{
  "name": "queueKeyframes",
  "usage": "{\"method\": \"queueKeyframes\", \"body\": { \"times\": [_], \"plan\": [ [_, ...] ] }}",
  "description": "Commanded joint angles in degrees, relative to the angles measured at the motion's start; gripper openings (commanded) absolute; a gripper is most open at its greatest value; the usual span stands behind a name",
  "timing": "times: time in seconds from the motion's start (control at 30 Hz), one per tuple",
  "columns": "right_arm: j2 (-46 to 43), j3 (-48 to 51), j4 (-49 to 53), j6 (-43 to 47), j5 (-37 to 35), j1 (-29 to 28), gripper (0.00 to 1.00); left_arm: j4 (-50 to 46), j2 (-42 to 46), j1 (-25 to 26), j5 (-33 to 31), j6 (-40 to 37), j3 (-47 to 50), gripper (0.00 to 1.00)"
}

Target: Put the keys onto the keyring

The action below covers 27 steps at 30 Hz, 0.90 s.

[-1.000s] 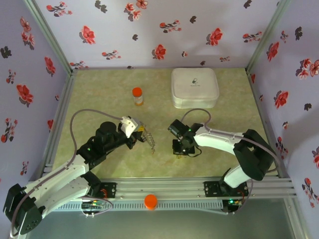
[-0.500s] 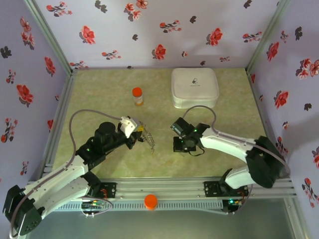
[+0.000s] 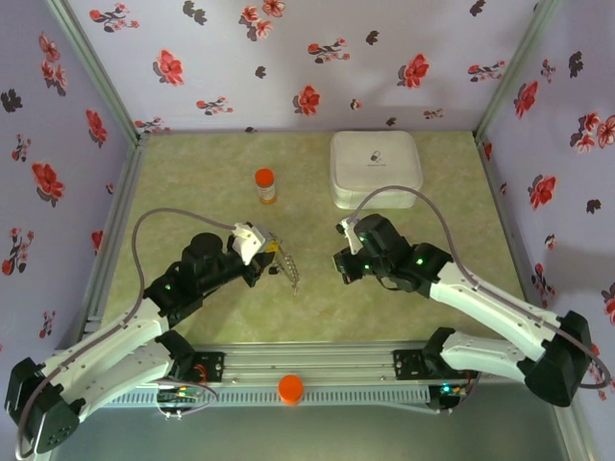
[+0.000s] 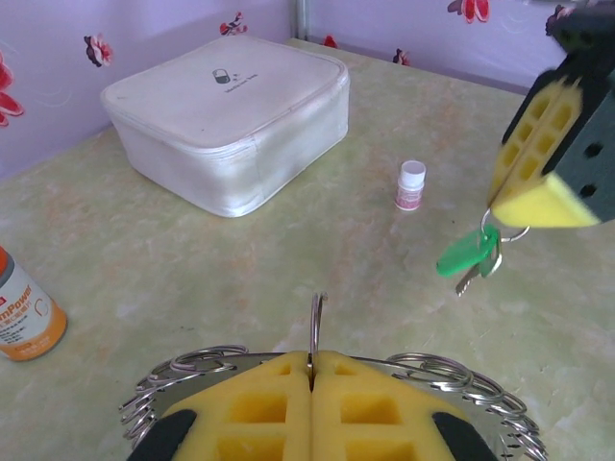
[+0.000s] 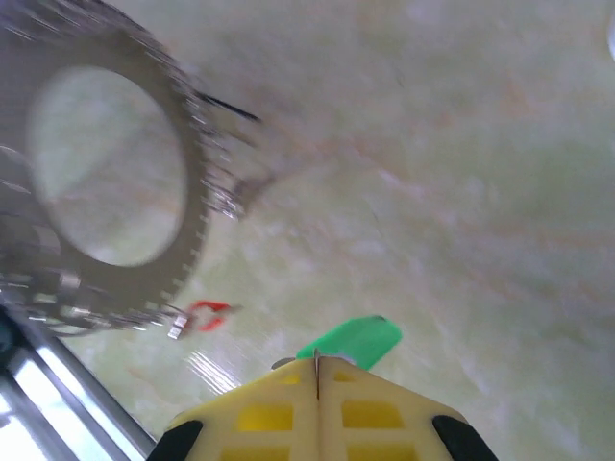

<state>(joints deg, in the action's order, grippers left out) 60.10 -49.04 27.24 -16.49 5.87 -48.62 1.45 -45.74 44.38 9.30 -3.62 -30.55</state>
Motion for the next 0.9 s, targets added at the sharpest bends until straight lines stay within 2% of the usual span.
{"method": "queueKeyframes", "body": {
  "times": [0.0, 0.3, 0.57, 0.77, 0.87],
  "plan": [
    [-2.65, 2.04, -8.65, 7.8, 6.22, 0.38, 0.03, 1.58, 0.61, 0.92, 1.77, 0.17, -0.59, 0.0],
    [-4.26, 3.85, -15.34, 12.35, 15.74, 0.46, 0.02, 4.96, -3.01, 3.86, 9.19, -0.62, -0.2, 0.0],
    [-7.03, 5.14, -16.89, 24.32, 10.48, -0.09, 0.0, 5.26, -5.56, 4.31, 12.4, 4.61, -1.98, 0.0],
    [-7.86, 6.23, -19.25, 41.48, 6.59, -3.81, 0.0, 5.67, -5.25, 4.31, 12.43, 12.67, -2.33, 0.0],
    [-7.02, 5.51, -18.98, 46.51, 5.26, -4.98, 0.0, 5.15, -5.41, 4.31, 12.5, 15.66, -2.85, 0.0]
  ]
}}
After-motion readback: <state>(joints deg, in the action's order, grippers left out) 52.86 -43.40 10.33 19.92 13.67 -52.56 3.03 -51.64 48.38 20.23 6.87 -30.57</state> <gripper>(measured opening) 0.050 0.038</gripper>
